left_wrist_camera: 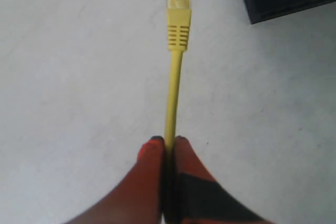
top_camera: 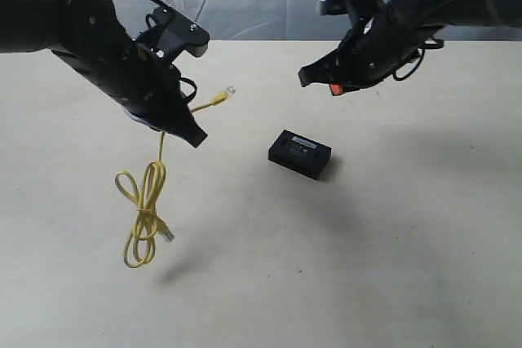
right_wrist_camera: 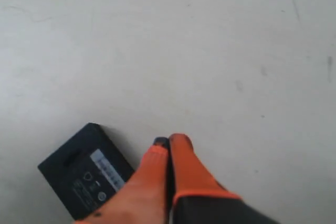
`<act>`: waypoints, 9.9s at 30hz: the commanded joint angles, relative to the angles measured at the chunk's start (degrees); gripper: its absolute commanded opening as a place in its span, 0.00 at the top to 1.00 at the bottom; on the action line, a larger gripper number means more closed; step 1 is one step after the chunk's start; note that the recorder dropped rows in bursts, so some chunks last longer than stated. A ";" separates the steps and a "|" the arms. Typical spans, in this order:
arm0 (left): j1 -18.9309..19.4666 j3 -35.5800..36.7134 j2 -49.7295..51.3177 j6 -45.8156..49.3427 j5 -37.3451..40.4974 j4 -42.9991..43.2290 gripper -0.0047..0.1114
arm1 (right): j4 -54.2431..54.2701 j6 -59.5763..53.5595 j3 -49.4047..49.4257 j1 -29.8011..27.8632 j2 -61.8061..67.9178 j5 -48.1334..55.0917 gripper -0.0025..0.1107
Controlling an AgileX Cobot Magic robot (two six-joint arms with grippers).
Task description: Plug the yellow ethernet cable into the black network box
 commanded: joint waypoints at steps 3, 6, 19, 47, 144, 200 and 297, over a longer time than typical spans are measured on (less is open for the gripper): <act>1.48 -0.08 -0.08 -0.95 2.31 0.27 0.96 | 4.88 -6.43 -9.61 2.23 7.39 7.50 0.98; 1.48 -0.08 -0.08 -0.95 3.29 -0.21 0.96 | 4.64 -6.56 -10.62 2.51 9.43 8.62 0.98; 1.48 -0.08 -0.08 -0.74 2.61 -0.18 0.96 | 4.75 -10.01 -10.62 2.51 12.43 15.63 0.98; 1.48 -0.08 -0.08 -0.74 1.48 -0.18 0.96 | 5.48 -7.51 -10.62 2.51 14.54 13.17 0.98; -7.23 -0.18 11.56 13.23 -0.57 -7.53 0.96 | 16.31 -9.51 -10.62 -0.20 15.73 16.21 0.98; -7.23 -0.18 12.63 8.83 -1.09 0.99 0.96 | 9.01 -3.33 -10.62 -0.30 14.67 18.74 0.98; -7.23 -0.18 11.43 10.27 -2.37 -3.01 0.96 | 11.75 -8.84 -10.62 -0.31 14.76 17.64 0.98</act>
